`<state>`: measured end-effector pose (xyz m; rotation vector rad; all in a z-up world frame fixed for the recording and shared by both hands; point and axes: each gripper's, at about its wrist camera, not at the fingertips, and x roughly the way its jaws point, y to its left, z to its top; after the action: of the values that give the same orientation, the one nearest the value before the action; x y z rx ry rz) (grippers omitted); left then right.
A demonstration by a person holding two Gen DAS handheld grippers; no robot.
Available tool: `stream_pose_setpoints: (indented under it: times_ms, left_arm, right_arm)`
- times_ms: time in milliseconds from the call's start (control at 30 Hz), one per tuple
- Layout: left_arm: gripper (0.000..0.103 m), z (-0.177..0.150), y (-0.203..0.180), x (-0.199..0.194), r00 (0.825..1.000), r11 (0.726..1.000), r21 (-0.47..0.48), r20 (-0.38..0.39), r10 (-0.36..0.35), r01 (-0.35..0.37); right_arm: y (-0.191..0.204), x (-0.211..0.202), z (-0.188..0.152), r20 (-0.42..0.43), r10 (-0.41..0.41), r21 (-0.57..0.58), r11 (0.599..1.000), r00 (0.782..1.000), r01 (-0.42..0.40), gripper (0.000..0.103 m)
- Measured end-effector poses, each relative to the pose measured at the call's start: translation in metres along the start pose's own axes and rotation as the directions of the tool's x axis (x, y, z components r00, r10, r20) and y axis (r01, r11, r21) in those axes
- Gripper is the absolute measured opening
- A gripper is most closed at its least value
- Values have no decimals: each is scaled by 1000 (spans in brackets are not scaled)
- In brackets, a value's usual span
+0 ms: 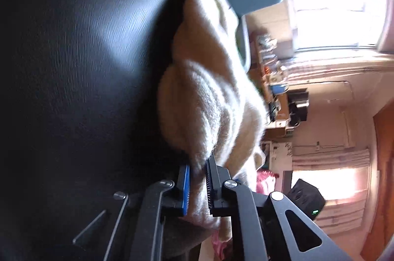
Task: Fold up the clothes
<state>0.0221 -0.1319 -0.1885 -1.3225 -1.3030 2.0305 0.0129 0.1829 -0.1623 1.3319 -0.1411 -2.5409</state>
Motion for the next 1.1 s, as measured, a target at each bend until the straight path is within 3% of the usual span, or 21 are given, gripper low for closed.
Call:
stream_pose_setpoints:
  times_ms: [167, 300, 400, 467, 500, 633, 767, 800, 833, 900, 1100]
  left_arm:
    - [8, 10, -20, -22, 999, 994, 104, 38, -34, 30]
    - [9, 10, -15, -21, 1000, 995, 99, 24, 13, -15]
    - [25, 2, 14, -18, 999, 999, 11, -8, 42, -42]
    - [29, -4, 30, -19, 998, 998, -40, -37, 48, -49]
    - [29, -7, 38, -20, 997, 996, -65, -51, 50, -53]
    - [49, -24, 45, -9, 997, 993, -114, -83, 10, -20]
    - [53, -30, 33, 17, 995, 994, -106, -97, 13, -24]
    - [52, -31, 29, 20, 995, 995, -97, -94, 18, -27]
    - [42, -32, 26, 23, 996, 996, -88, -91, 22, -30]
    - [9, -29, 16, 32, 995, 997, -62, -92, 49, -55]
    - [8, -27, 13, 26, 998, 997, -58, -31, 57, -59]
  right_arm:
    - [-22, 5, 10, 14, -68, 85, 994, 998, 66, 23]
    - [-44, 3, 6, 5, -31, 212, 977, 999, 30, 24]
    - [-59, 2, -4, 11, 71, 314, 947, 997, -71, 26]
    - [-64, 4, -7, 17, 117, 347, 931, 993, -116, 26]
    - [-63, 5, -8, 19, 120, 347, 930, 993, -119, 26]
    - [-59, 6, -10, 25, 129, 349, 928, 991, -130, 27]
    - [-56, 7, -13, 31, 142, 350, 926, 989, -144, 29]
    - [-57, 7, -13, 33, 152, 349, 925, 988, -154, 30]
    - [-57, 7, -12, 35, 160, 342, 925, 987, -162, 32]
    - [-57, 8, -12, 37, 167, 323, 931, 985, -170, 33]
    - [-49, 8, -11, 21, 142, 278, 950, 990, -142, 34]
